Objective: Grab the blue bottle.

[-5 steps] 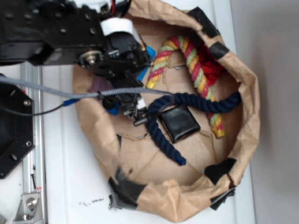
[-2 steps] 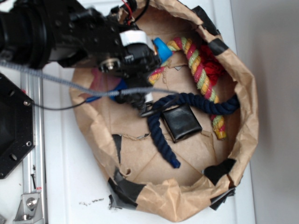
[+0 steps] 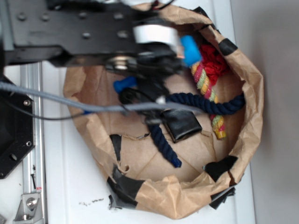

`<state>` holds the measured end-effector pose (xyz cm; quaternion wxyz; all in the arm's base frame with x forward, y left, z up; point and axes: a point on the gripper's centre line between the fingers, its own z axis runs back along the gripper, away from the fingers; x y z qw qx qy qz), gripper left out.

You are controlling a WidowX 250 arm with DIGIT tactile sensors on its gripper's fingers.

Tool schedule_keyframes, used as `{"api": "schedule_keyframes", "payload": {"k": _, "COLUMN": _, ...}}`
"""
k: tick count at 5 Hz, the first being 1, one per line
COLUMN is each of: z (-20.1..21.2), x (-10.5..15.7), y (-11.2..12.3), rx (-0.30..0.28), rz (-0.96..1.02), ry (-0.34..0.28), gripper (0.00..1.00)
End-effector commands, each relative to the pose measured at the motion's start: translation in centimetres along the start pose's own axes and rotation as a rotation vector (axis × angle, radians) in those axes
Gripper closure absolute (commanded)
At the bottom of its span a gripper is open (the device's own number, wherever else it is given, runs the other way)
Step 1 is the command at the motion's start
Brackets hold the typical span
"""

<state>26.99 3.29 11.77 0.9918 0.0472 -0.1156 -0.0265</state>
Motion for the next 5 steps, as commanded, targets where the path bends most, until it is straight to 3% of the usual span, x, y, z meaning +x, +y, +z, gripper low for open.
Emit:
{"api": "schedule_keyframes", "payload": {"k": 1, "z": 6.8, "x": 4.3, "y": -4.9, "rx": -0.044, "rz": 0.002, "ry": -0.056, "gripper": 1.0}}
{"api": "schedule_keyframes", "payload": {"k": 2, "z": 5.7, "x": 2.7, "y": -6.2, "rx": -0.225, "rz": 0.114, "ry": 0.067, "gripper": 1.0}}
{"api": "schedule_keyframes", "payload": {"k": 3, "z": 4.8, "x": 1.9, "y": -5.9, "rx": -0.119, "rz": 0.216, "ry": 0.101, "gripper": 1.0}}
{"api": "schedule_keyframes", "payload": {"k": 5, "z": 3.4, "x": 0.9, "y": -6.2, "rx": -0.013, "rz": 0.295, "ry": 0.117, "gripper": 1.0}}
